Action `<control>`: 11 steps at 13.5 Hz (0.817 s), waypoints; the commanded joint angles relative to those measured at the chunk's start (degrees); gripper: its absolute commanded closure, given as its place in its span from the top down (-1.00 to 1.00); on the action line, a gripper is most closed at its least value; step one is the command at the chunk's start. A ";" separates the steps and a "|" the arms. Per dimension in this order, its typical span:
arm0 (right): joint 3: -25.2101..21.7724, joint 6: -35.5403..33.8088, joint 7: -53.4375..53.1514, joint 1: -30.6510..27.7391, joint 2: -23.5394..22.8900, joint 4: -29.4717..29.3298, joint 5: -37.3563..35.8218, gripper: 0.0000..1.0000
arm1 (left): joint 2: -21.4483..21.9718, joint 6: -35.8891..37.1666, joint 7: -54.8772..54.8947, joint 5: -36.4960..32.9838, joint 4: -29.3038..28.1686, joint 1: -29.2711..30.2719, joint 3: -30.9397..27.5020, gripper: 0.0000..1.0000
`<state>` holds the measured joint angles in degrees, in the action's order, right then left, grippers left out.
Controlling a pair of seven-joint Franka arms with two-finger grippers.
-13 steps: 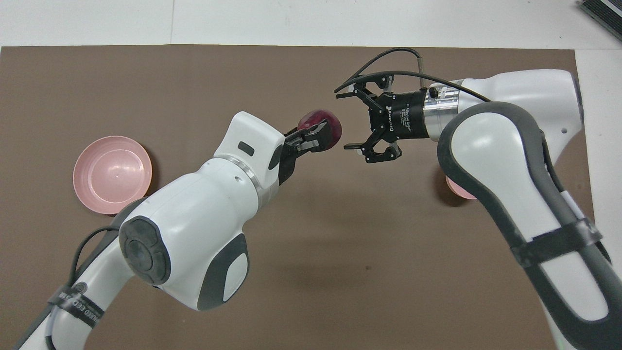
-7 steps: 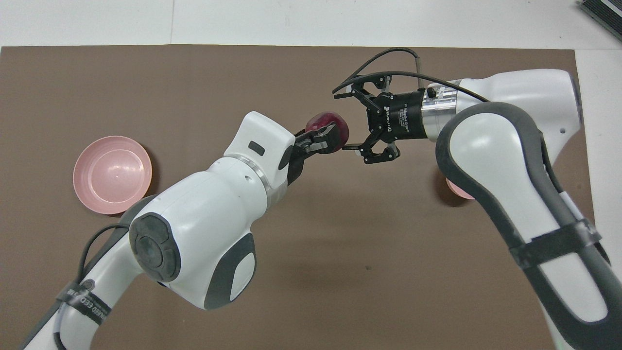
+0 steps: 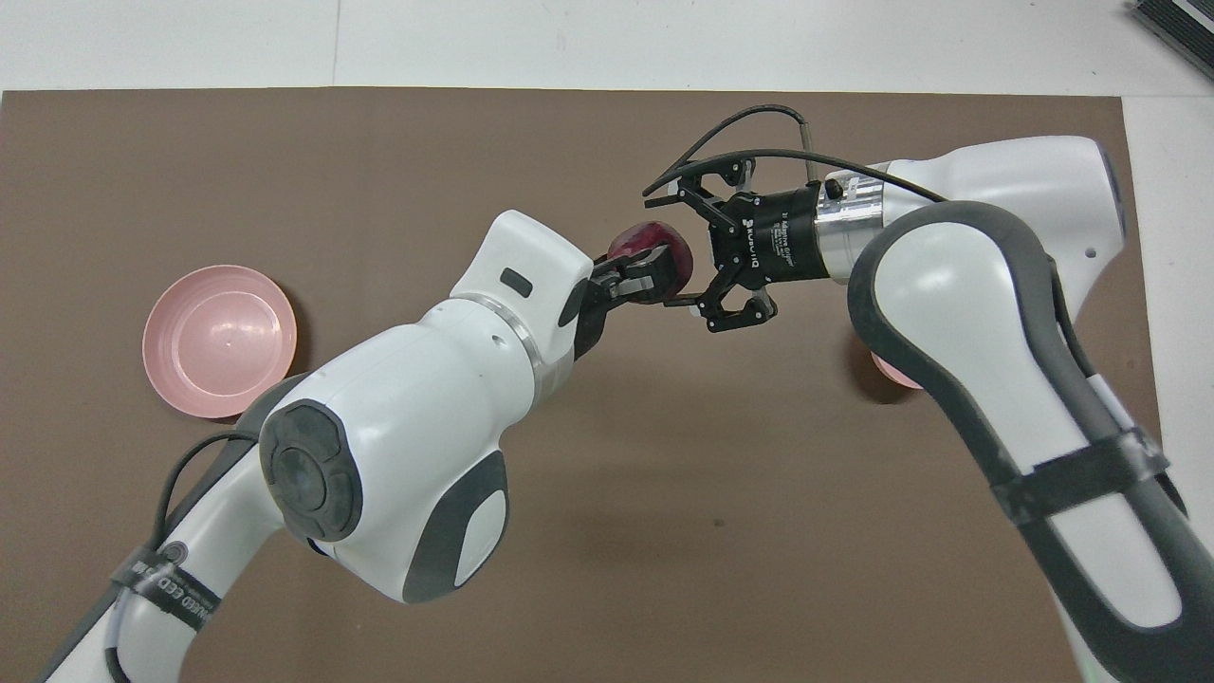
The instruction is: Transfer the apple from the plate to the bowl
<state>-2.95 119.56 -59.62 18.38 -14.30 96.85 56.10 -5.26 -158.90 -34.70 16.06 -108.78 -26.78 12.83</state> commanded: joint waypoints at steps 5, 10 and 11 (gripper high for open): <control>0.14 -1.44 0.03 -0.36 1.12 0.88 2.95 -0.35 | -0.63 1.49 0.51 1.08 1.73 -1.26 -0.26 -1.00; 0.14 -1.70 -0.06 -0.54 1.03 0.80 3.66 -1.00 | -0.63 1.49 0.68 0.74 1.73 -1.08 -0.43 0.25; 0.14 -1.79 0.03 -0.71 1.03 0.79 3.66 -1.00 | -0.63 1.57 0.86 0.47 1.73 -0.99 -0.43 0.99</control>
<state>-3.15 118.15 -59.62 18.26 -14.07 97.20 57.38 -5.32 -158.69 -34.49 16.05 -108.42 -26.78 12.92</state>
